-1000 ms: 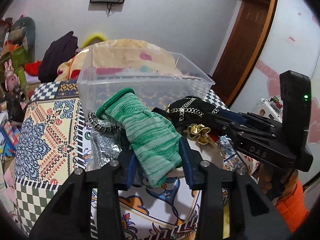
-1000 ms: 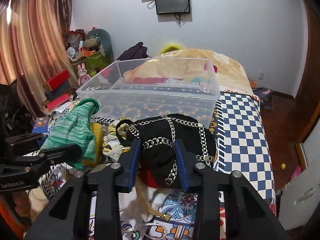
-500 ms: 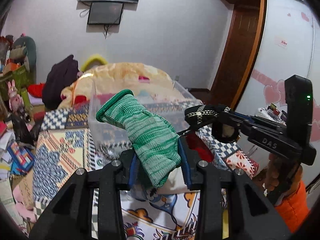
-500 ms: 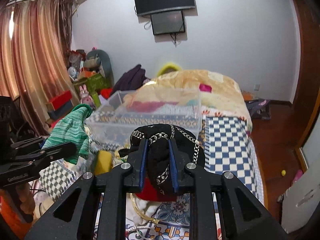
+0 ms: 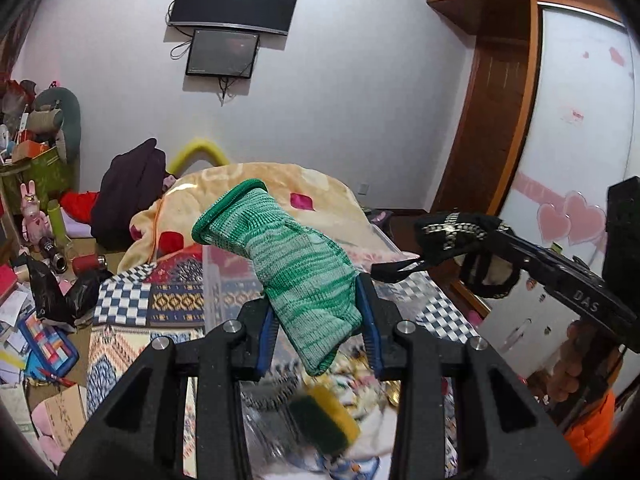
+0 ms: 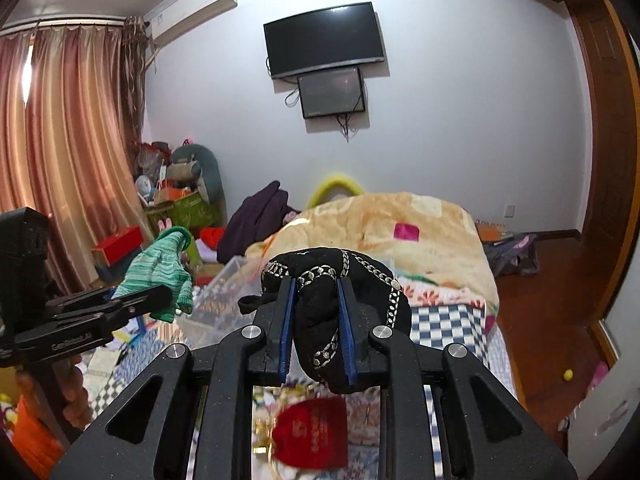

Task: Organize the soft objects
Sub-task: 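Carry the glove and black bag into the clear box while both tools open to release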

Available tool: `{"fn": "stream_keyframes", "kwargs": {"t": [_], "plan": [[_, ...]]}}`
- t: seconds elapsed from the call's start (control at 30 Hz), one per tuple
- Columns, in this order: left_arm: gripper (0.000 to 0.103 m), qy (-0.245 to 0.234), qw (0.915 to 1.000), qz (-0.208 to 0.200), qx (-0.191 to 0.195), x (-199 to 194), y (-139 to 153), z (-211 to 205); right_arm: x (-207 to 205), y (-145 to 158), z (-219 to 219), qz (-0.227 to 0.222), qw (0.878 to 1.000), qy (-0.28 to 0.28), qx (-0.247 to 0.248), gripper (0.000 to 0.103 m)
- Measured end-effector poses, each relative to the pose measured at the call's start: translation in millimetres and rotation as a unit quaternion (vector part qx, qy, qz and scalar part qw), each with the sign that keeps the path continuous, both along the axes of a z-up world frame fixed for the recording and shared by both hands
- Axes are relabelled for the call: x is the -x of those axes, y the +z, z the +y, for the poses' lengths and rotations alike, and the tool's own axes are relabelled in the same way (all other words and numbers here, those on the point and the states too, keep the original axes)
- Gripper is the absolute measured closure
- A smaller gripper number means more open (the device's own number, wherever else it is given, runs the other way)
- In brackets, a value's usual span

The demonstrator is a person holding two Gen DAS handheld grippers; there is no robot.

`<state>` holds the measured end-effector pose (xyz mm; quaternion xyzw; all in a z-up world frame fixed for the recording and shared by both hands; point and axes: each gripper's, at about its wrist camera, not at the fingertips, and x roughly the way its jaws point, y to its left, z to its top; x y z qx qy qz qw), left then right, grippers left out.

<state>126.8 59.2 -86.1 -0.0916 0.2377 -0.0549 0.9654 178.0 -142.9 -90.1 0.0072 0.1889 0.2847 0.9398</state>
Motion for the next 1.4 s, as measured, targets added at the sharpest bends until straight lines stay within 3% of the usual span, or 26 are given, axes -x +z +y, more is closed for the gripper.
{"fn": "stream_keyframes", "kwargs": {"t": [0.33,0.63,1.0,1.17,1.4], "plan": [[0.067,0.007,0.9981,0.058,-0.019,-60,-20,8,-28,-5,24,0.003,1.000,0.003,0.016,0.085],[0.067,-0.014,0.9919,0.118,-0.045,-103,-49,0,-62,-29,49,0.050,0.997,0.014,0.062,0.085],[0.067,-0.042,0.9817,0.180,-0.046,-126,-74,-11,-85,-54,61,0.111,0.988,0.028,0.104,0.085],[0.065,-0.051,0.9795,0.189,-0.048,-126,-77,-16,-89,-61,67,0.126,0.984,0.032,0.120,0.081],[0.057,-0.053,0.9835,0.166,-0.048,-110,-63,-18,-82,-57,66,0.123,0.984,0.033,0.122,0.071]]}}
